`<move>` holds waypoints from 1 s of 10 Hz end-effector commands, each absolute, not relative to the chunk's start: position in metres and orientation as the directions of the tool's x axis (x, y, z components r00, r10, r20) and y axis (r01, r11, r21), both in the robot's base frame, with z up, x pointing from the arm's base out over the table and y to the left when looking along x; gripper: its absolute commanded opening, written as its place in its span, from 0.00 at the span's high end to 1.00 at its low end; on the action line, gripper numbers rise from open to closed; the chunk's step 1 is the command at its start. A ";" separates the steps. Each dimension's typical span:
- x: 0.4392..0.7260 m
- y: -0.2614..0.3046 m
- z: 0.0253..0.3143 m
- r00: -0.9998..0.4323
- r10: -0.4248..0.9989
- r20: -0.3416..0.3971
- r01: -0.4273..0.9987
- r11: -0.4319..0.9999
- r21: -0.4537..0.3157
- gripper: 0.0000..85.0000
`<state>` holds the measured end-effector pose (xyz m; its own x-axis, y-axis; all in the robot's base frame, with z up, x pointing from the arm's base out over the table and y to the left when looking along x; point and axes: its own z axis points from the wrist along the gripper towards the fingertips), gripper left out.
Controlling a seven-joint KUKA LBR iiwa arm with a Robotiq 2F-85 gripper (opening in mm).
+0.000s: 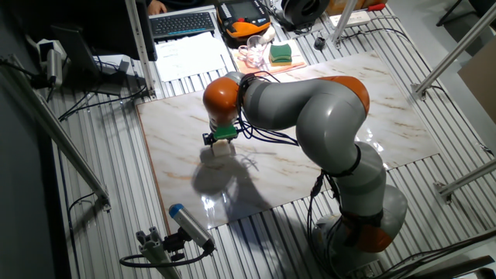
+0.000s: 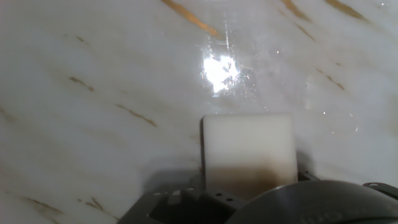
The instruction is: Clean the tabletop with a sponge
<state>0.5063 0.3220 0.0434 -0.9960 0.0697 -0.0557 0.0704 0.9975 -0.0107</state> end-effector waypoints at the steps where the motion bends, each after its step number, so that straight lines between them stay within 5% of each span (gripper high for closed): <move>1: 0.506 0.322 0.042 -0.996 0.071 -0.058 0.072 0.997 -0.011 0.20; 10: 0.506 0.321 0.042 -0.995 0.076 -0.062 0.077 0.997 -0.012 0.20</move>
<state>0.5066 0.3202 0.0410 -0.9952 0.0753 -0.0627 0.0762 0.9970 -0.0114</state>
